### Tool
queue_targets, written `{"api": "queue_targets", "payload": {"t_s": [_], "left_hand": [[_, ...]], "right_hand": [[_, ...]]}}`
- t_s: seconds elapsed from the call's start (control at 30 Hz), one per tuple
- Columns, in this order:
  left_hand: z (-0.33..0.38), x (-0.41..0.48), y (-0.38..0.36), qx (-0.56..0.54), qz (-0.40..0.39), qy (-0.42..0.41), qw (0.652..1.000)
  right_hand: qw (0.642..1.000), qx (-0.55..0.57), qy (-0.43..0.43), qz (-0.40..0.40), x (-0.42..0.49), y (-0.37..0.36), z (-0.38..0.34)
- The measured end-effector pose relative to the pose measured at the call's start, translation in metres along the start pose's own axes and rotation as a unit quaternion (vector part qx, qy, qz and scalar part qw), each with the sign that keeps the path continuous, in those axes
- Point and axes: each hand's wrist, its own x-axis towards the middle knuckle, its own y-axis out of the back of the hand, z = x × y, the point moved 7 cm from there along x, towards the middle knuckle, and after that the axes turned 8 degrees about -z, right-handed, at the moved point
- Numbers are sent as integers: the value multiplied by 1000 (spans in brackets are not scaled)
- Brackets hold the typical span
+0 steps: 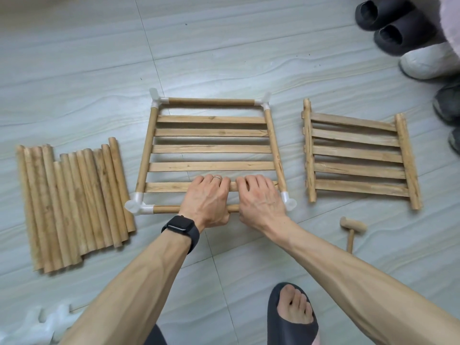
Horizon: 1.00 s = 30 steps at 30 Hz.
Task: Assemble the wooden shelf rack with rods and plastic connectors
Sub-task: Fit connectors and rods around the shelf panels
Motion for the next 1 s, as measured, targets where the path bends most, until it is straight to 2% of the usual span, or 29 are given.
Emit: {"api": "queue_targets", "payload": {"t_s": [0.27, 0.47, 0.67, 1.0], "left_hand": [[-2, 3, 10, 37, 41, -22, 998], [-71, -20, 14, 51, 22, 75, 996], [-78, -15, 19, 25, -5, 107, 994], [-86, -7, 36, 23, 27, 101, 994]], "right_hand": [[999, -1, -3, -50, 12, 0, 12], [999, 10, -6, -53, 17, 0, 30], [998, 25, 3, -56, 25, 11, 34], [998, 14, 22, -65, 47, 29, 44]]}}
